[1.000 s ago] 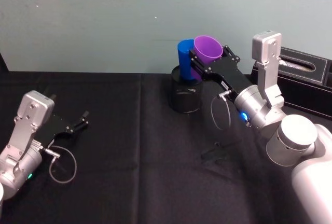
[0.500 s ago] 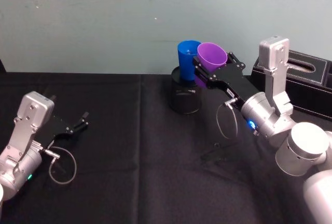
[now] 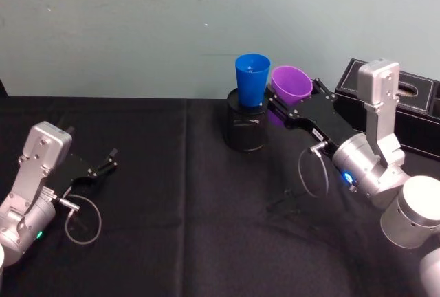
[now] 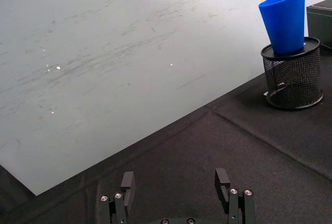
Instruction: Pick up one cup with a gripper and tap it against the other cup.
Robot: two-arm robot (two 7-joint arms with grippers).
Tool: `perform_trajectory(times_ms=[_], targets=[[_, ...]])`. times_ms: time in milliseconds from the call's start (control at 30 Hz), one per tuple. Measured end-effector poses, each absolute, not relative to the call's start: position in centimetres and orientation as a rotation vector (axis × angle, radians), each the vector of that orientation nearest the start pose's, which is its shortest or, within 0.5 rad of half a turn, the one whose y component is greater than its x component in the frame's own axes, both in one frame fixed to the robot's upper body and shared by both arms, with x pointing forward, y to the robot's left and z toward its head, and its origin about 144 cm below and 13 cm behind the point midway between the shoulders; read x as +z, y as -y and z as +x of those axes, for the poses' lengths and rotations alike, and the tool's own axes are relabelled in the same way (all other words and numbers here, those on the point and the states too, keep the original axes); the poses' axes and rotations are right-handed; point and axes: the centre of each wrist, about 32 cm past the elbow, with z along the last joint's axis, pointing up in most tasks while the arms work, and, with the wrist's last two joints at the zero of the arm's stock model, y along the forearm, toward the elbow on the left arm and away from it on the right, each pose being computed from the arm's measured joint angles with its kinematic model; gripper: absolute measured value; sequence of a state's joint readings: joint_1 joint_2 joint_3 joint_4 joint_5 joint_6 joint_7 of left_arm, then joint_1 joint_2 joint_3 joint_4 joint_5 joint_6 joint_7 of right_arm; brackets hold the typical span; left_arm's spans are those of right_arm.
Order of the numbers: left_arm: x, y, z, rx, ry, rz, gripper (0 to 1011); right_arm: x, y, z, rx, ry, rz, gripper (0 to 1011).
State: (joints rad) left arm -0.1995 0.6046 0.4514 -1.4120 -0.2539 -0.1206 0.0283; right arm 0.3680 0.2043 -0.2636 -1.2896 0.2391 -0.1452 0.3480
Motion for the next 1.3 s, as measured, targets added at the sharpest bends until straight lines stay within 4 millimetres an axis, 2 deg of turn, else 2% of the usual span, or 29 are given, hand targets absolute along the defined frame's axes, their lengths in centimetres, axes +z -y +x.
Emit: perform_trajectory(times_ms=[300,1300], targets=[[113.98,-30.97,48.86,1.248,0.285,0.304,1011,118.09,23.2,54.85,-1.029,0.172,0.078,739],[113.98,-30.96,48.86,1.248,0.285,0.304,1011,118.14,23.06,54.99,-1.029,0.171,0.081,739]])
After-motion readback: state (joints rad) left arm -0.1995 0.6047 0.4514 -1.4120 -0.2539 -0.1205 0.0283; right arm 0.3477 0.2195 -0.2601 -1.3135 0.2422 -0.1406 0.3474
